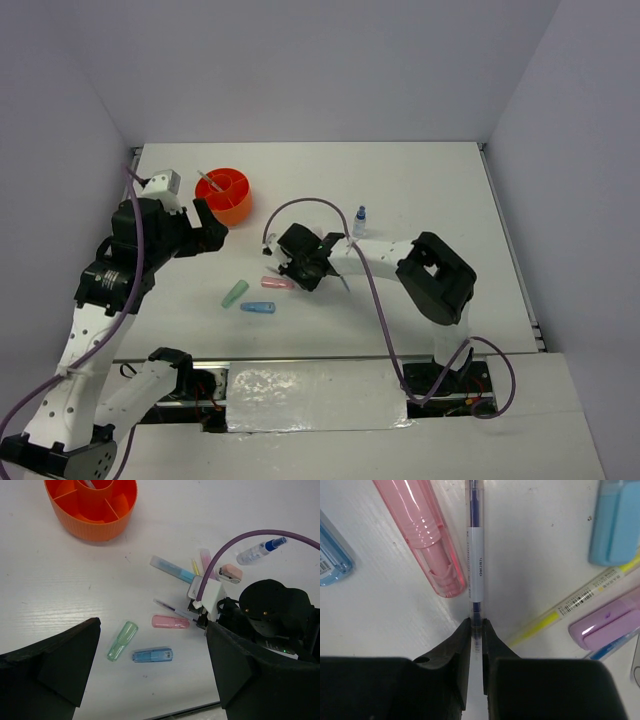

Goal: Sort the stationery into containers
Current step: Pick up the pen from the center of the board.

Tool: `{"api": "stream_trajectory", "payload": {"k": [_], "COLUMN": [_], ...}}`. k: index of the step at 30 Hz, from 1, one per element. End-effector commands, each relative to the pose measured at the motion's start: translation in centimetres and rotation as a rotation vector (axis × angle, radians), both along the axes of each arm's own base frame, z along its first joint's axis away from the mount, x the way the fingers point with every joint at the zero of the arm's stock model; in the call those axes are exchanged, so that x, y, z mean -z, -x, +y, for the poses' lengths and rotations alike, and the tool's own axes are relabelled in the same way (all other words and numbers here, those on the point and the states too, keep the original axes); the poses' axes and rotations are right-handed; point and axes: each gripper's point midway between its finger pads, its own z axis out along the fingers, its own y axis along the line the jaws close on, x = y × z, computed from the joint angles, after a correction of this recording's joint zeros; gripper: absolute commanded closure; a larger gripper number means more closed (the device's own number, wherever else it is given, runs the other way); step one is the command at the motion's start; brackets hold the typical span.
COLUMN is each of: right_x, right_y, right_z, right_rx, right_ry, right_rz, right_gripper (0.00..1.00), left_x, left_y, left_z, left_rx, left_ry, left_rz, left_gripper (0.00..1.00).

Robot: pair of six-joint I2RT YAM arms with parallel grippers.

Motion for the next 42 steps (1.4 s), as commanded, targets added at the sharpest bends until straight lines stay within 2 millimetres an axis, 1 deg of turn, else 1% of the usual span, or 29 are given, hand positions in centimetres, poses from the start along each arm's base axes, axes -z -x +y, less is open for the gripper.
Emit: {"api": "stream_trajectory", "payload": {"k": [1, 4, 7, 8, 9, 10, 11, 12, 14, 15, 16, 17, 18, 19, 20, 21, 22, 23, 24, 26, 27, 31, 33, 34, 36, 38, 40, 41, 42], "right_x": [-1.3, -2.7, -5.9, -6.7, -7.3, -8.8, -9.5, -11.1, -12.5, -13.3, -15.0, -15.3, -17.1, -18.0, -18.4, -20.5, -21.4, -21.5, -23.6, -24.8, -25.5, -26.7, -26.8, -26.9, -27.0, -26.5, -26.4, -26.3, -26.0], "right_y": [1.5, 1.4, 1.1, 1.1, 0.8, 0.7, 0.6, 0.2, 0.0, 0.2, 0.5, 1.0, 1.4, 2.3, 2.5, 2.8, 3.2, 3.7, 4.3, 5.3, 5.7, 6.4, 6.7, 6.8, 6.9, 6.8, 6.6, 6.2, 6.1], "right_z": [1.0, 1.1, 1.5, 1.5, 1.4, 1.3, 1.3, 0.9, 0.6, 0.7, 0.7, 1.0, 1.0, 1.5, 1.7, 1.3, 1.2, 1.1, 1.0, 1.1, 0.9, 1.1, 1.4, 1.5, 2.0, 2.2, 2.5, 2.3, 2.1], "right_rx": [-0.036, -0.032, -0.027, -0.025, -0.009, 0.002, 0.014, 0.057, 0.096, 0.124, 0.127, 0.136, 0.139, 0.14, 0.151, 0.167, 0.187, 0.184, 0.162, 0.13, 0.121, 0.085, 0.071, 0.064, 0.052, 0.05, 0.051, 0.066, 0.075], "right_ry": [-0.037, -0.061, -0.133, -0.149, -0.162, -0.195, -0.212, -0.242, -0.289, -0.327, -0.386, -0.434, -0.501, -0.57, -0.633, -0.71, -0.764, -0.793, -0.864, -0.911, -0.929, -0.951, -0.953, -0.947, -0.937, -0.912, -0.9, -0.887, -0.867], "right_rz": [0.013, -0.013, -0.067, -0.082, -0.101, -0.128, -0.147, -0.182, -0.212, -0.21, -0.221, -0.208, -0.219, -0.184, -0.186, -0.205, -0.191, -0.185, -0.2, -0.19, -0.197, -0.207, -0.204, -0.199, -0.202, -0.206, -0.212, -0.225, -0.223], "right_gripper": [0.85, 0.87, 0.9, 0.92, 0.93, 0.95, 0.96, 0.96, 0.96, 0.96, 0.96, 0.96, 0.95, 0.94, 0.93, 0.93, 0.94, 0.94, 0.94, 0.93, 0.93, 0.92, 0.91, 0.91, 0.91, 0.91, 0.91, 0.91, 0.91], "left_x": [-1.5, -1.7, -1.6, -1.4, -1.5, -1.5, -1.6, -1.8, -2.3, -2.8, -2.7, -4.0, -4.8, -4.6, -6.1, -6.5, -6.5, -7.1, -7.0, -7.0, -6.6, -5.6, -4.8, -5.1, -4.7, -4.8, -5.0, -5.2, -5.3], "left_y": [-0.1, 0.0, 0.0, 0.0, 0.0, -0.1, 0.0, 0.0, -0.2, 0.0, 0.1, -0.2, 0.4, 0.5, 0.4, 0.8, 0.8, 0.7, 0.7, 0.6, 0.4, 0.5, 0.2, 0.1, 0.0, 0.2, 0.3, 0.4, 0.4], "left_z": [-0.4, -1.0, -1.3, -1.6, -1.7, -2.0, -2.3, -2.4, -3.0, -3.8, -4.4, -5.2, -6.5, -7.1, -7.8, -8.5, -8.8, -9.0, -9.4, -9.8, -10.1, -11.3, -11.7, -11.9, -12.4, -12.7, -12.8, -12.9, -13.0], "left_rx": [0.032, 0.07, 0.082, 0.09, 0.096, 0.1, 0.113, 0.116, 0.124, 0.161, 0.174, 0.208, 0.284, 0.304, 0.341, 0.388, 0.395, 0.409, 0.427, 0.445, 0.462, 0.531, 0.541, 0.559, 0.576, 0.597, 0.603, 0.613, 0.618], "left_ry": [0.003, 0.022, 0.034, 0.044, 0.051, 0.064, 0.08, 0.092, 0.138, 0.172, 0.214, 0.252, 0.301, 0.356, 0.389, 0.418, 0.45, 0.462, 0.482, 0.493, 0.502, 0.534, 0.537, 0.537, 0.548, 0.552, 0.549, 0.545, 0.541], "left_rz": [-0.069, -0.081, -0.083, -0.076, -0.08, -0.086, -0.088, -0.096, -0.12, -0.135, -0.13, -0.184, -0.204, -0.198, -0.257, -0.266, -0.258, -0.282, -0.267, -0.262, -0.238, -0.188, -0.155, -0.171, -0.157, -0.157, -0.162, -0.17, -0.173], "left_gripper": [0.01, 0.01, 0.01, 0.01, 0.01, 0.01, 0.01, 0.01, 0.01, 0.01, 0.01, 0.01, 0.01, 0.01, 0.01, 0.01, 0.01, 0.01, 0.01, 0.01, 0.01, 0.01, 0.01, 0.01, 0.03, 0.05, 0.09, 0.19, 0.25]}}
